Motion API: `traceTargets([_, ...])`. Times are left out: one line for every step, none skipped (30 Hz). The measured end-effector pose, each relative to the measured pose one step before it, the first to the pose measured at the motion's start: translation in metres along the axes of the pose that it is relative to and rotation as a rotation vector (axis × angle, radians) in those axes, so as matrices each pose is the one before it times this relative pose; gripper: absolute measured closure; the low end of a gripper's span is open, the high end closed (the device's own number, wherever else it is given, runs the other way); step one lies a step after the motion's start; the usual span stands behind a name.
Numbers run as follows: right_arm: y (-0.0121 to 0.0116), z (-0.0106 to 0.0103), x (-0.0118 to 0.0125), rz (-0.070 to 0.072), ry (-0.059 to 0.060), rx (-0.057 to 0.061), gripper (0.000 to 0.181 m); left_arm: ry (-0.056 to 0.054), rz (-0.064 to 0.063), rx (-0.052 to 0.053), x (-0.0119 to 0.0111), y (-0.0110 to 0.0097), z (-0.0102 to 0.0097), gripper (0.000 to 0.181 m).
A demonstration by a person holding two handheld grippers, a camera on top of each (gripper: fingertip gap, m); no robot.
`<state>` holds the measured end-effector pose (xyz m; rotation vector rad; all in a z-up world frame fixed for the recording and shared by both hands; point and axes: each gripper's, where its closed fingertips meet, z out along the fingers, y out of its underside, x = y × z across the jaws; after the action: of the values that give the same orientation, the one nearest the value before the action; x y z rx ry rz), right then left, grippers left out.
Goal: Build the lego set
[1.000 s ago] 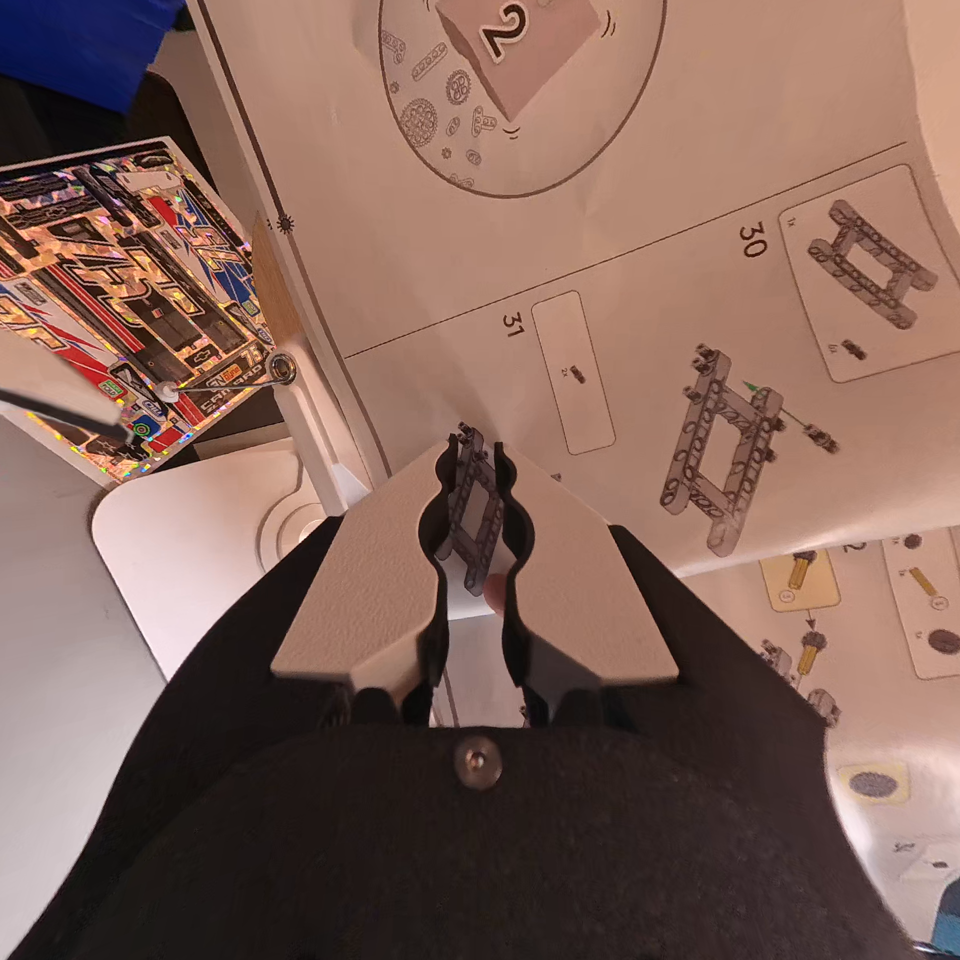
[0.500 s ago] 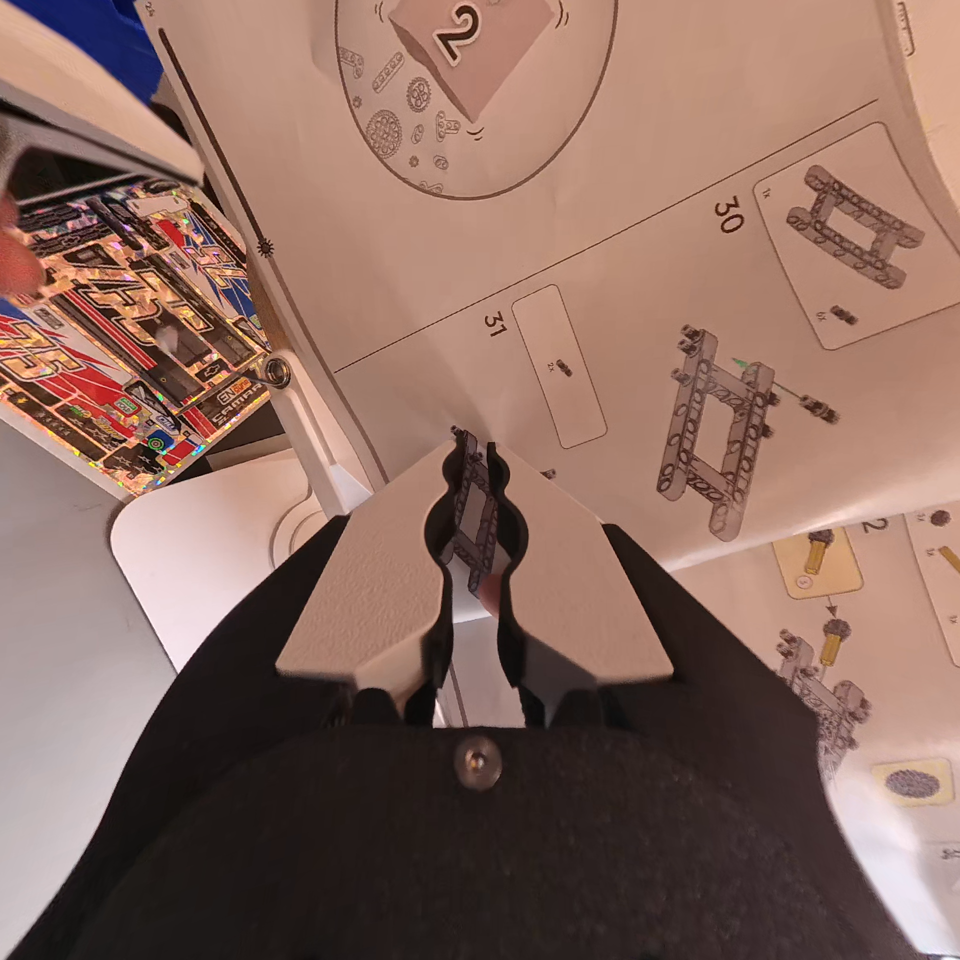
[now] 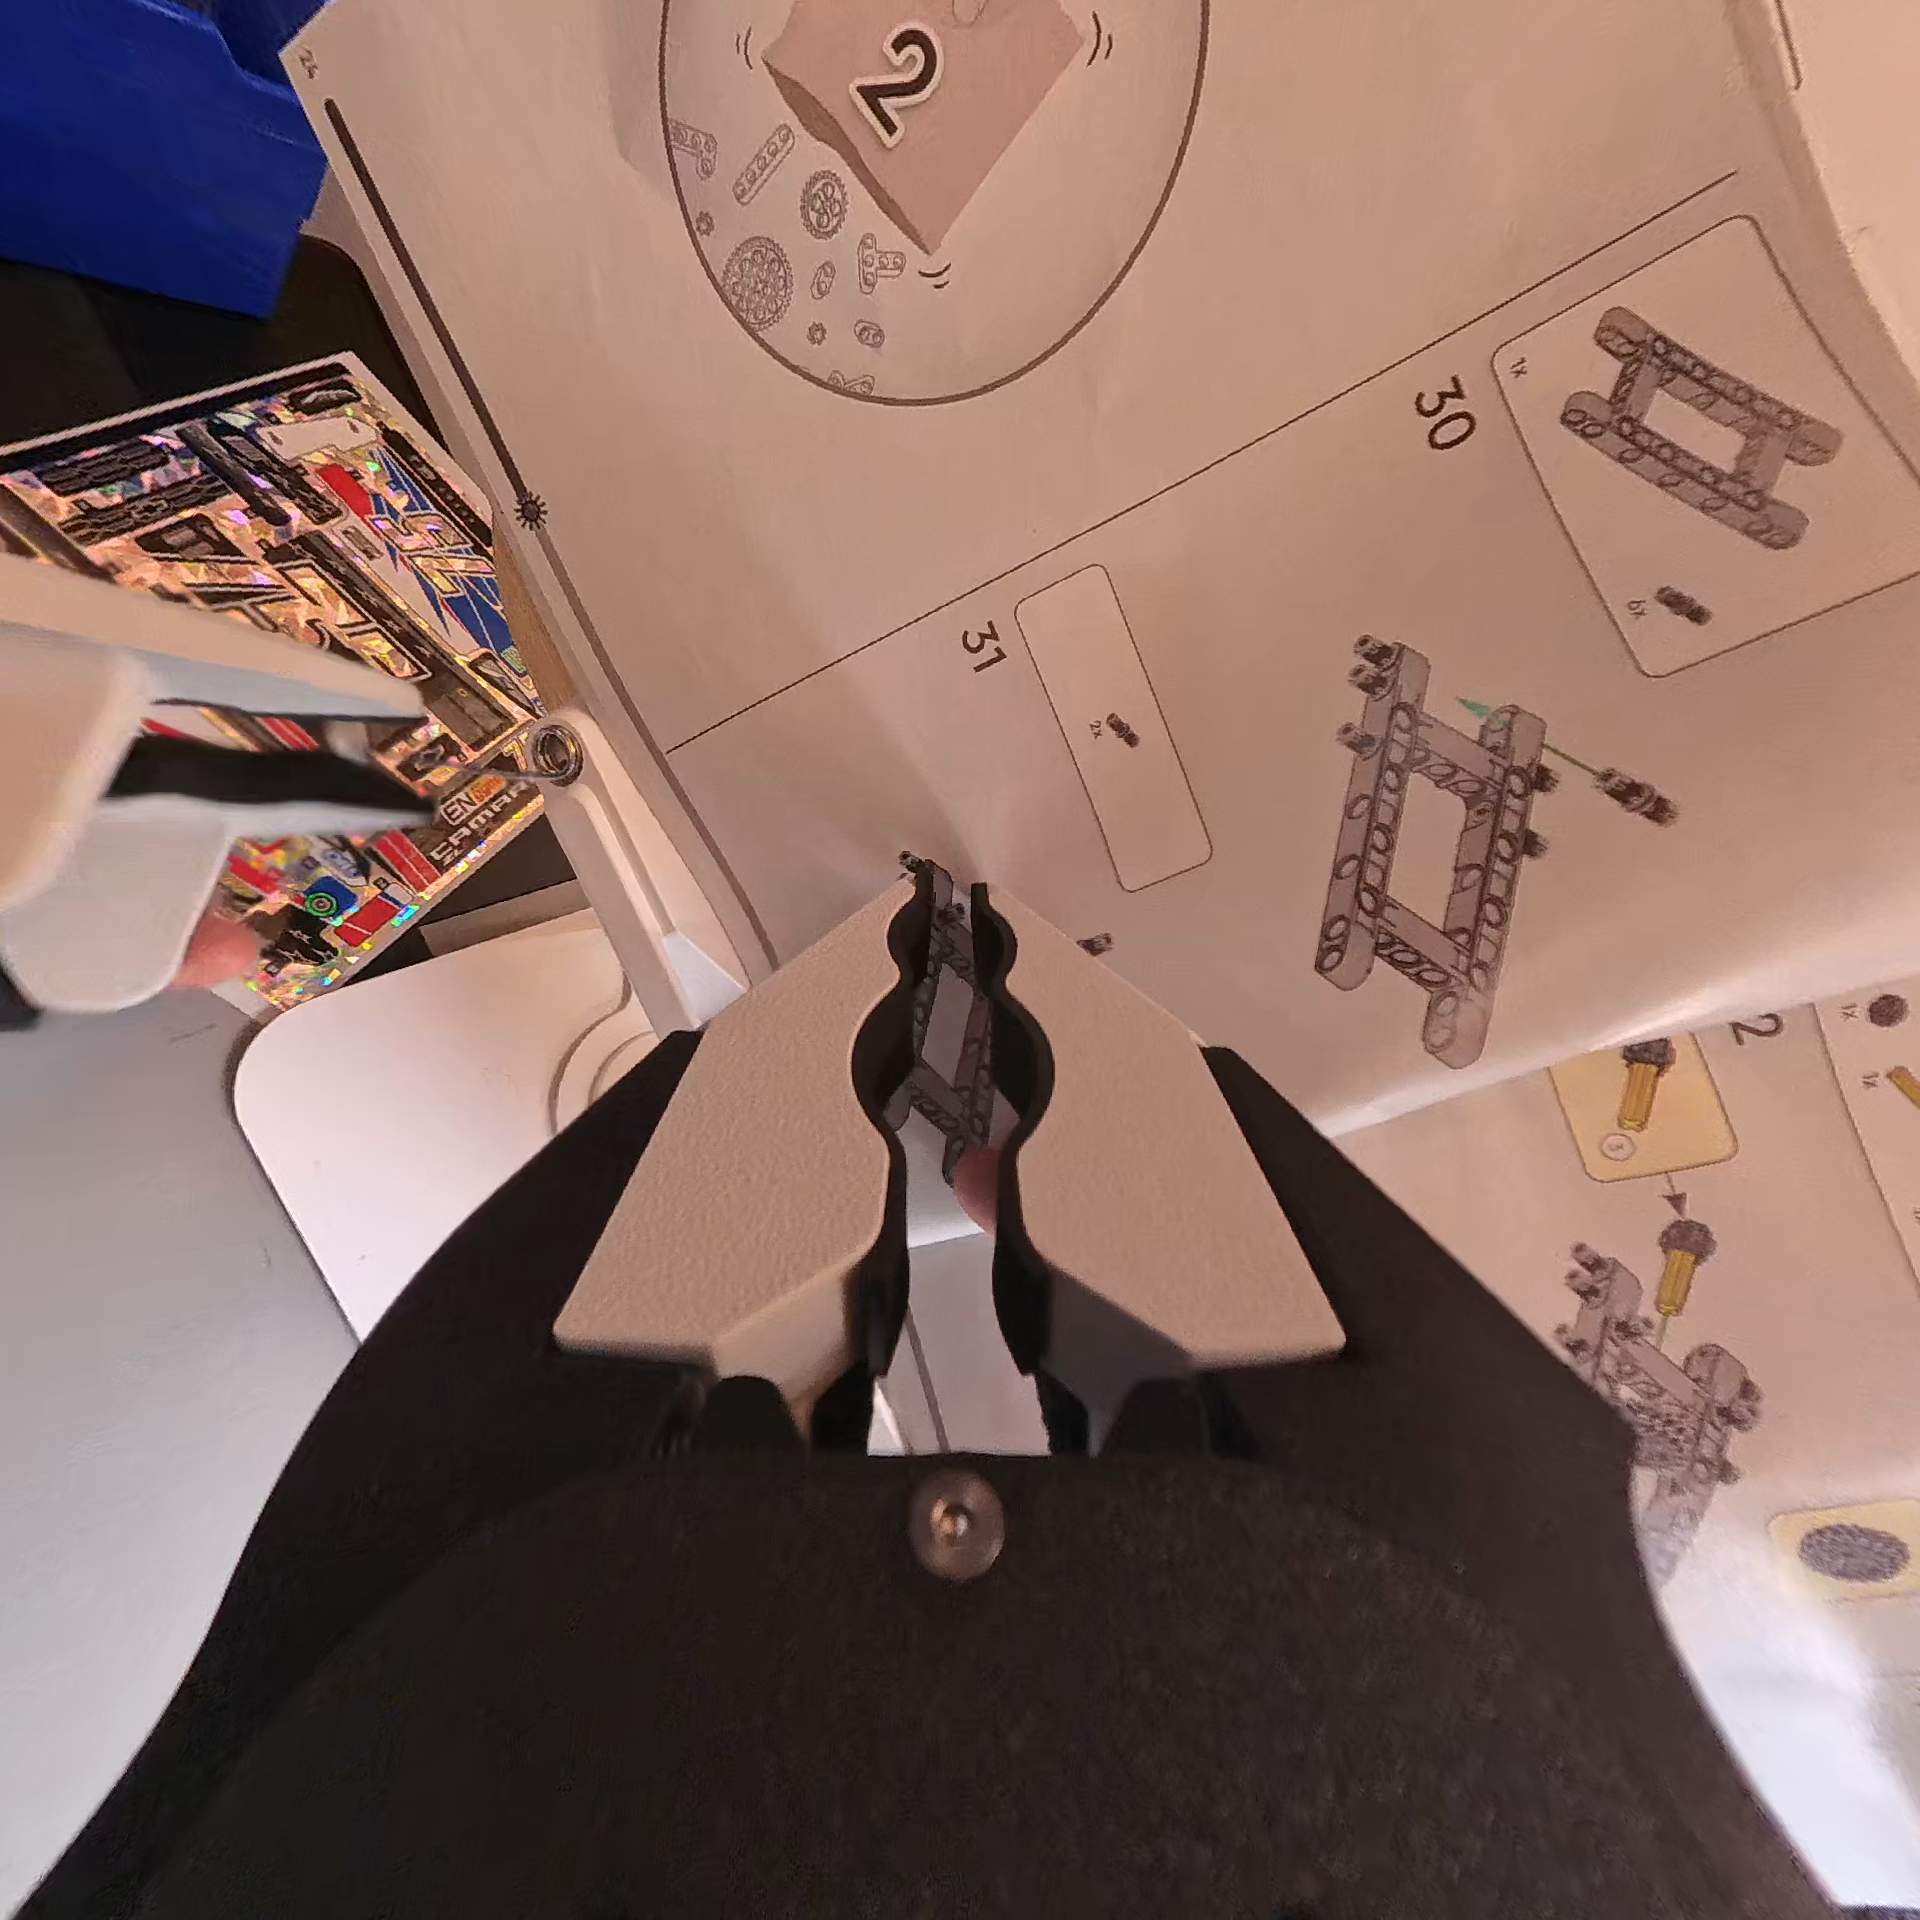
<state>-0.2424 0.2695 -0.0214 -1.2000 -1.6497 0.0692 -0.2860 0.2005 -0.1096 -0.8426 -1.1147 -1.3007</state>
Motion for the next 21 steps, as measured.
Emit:
traceTargets([0.00035, 0.00028, -0.00004, 0.0078, -0.0016, 0.0017, 0.176, 0.0246, 0.0386, 0.0195, 0.00664, -0.00604, 0.00139, 0.172])
traceTargets([0.00006, 0.00032, 0.0001, 0.0054, 0.0002, 0.0026, 0.176, 0.0275, 0.0622, 0.0193, 0.01006, -0.00615, 0.00085, 0.178])
traceTargets([0.00002, 0.00024, 0.00003, 0.0007, 0.0005, 0.0018, 0.176, 0.0254, 0.0557, 0.0035, 0.01088, -0.00438, 0.00129, 0.181])
traceTargets([0.0, 0.00014, 0.00005, -0.0025, 0.0004, 0.0022, 0.176, -0.0028, 0.0511, -0.0125, 0.00719, -0.00241, 0.00176, 0.181])
traceTargets([-0.00003, 0.00018, 0.00008, -0.0002, 0.0003, 0.0032, 0.176, -0.0173, 0.0602, -0.0195, 0.00523, -0.00137, 0.0016, 0.181])
traceTargets([-0.00012, 0.00014, -0.00011, 0.0004, 0.0001, 0.0048, 0.176, -0.0155, 0.066, -0.02, 0.00496, -0.00082, 0.00154, 0.181])
traceTargets([0.00001, 0.00025, 0.00007, 0.0019, 0.0002, 0.004, 0.176, -0.0184, 0.0492, -0.0183, 0.0021, -0.00037, 0.00135, 0.181])
traceTargets([0.00007, 0.0002, 0.0002, 0.003, 0.0012, 0.0027, 0.176, -0.0093, 0.0199, -0.0132, 0.00088, -0.00043, 0.00112, 0.181])
traceTargets([-0.0001, 0.00015, 0.00032, 0.0026, 0.0015, 0.0018, 0.176, -0.0102, 0.0202, -0.0098, 0.0003, -0.00022, 0.00061, 0.181])
traceTargets([0.00008, 0.00011, 0.00015, 0.0011, 0.0016, 0.0002, 0.177, -0.014, 0.0583, -0.0057, 0.00204, 0.00009, 0.00005, 0.181])
traceTargets([0.00001, 0.00004, 0.00002, -0.0011, 0.0017, -0.0004, 0.177, -0.0186, 0.0893, -0.0016, 0.00366, 0.00017, 0.00005, 0.181])
traceTargets([0.00024, -0.00005, -0.00003, -0.0028, 0.0019, -0.0011, 0.177, -0.0236, 0.0932, -0.0028, 0.00406, -0.00024, 0.00031, 0.181])
traceTargets([0.00011, 0.00002, 0.00005, -0.0026, 0.0015, -0.0002, 0.177, -0.0213, 0.0906, -0.0091, 0.00435, -0.00062, 0.00129, 0.181])
traceTargets([0.00015, -0.00012, -0.00014, -0.002, 0.0, -0.0005, 0.177, -0.0174, 0.1083, -0.0202, 0.0046, -0.00077, 0.00221, 0.181])
traceTargets([0.00018, -0.00006, 0.00009, -0.0004, -0.0011, -0.0006, 0.177, -0.0157, 0.1347, -0.0284, 0.0046, -0.00058, 0.00276, 0.181])
traceTargets([0.00005, 0.0, 0.00005, 0.0011, -0.0017, 0.0003, 0.177, -0.013, 0.1307, -0.0285, 0.00504, -0.00077, 0.00269, 0.181])
traceTargets([0.00025, 0.00028, 0.00015, 0.0027, -0.0011, -0.0006, 0.177, -0.0084, 0.1113, -0.0277, 0.00561, -0.00073, 0.00212, 0.181])
traceTargets([0.0, 0.00013, 0.0005, 0.0021, -0.0001, 0.0018, 0.178, -0.0036, 0.0727, -0.0225, 0.00475, -0.00042, 0.00134, 0.181])
traceTargets([0.00025, -0.00006, 0.00061, 0.0017, 0.0019, 0.0019, 0.179, 0.0005, 0.0108, -0.0126, 0.00183, 0.00021, 0.00004, 0.181])
traceTargets([0.00016, -0.0001, 0.00062, 0.0036, 0.0008, 0.0032, 0.181, 0.011, -0.0593, 0.0022, -0.00153, 0.00113, -0.00149, 0.181])
traceTargets([0.00001, -0.0002, 0.00011, 0.0065, -0.002, 0.0047, 0.181, 0.0151, -0.1066, 0.0164, -0.00483, 0.00239, -0.00272, 0.181])
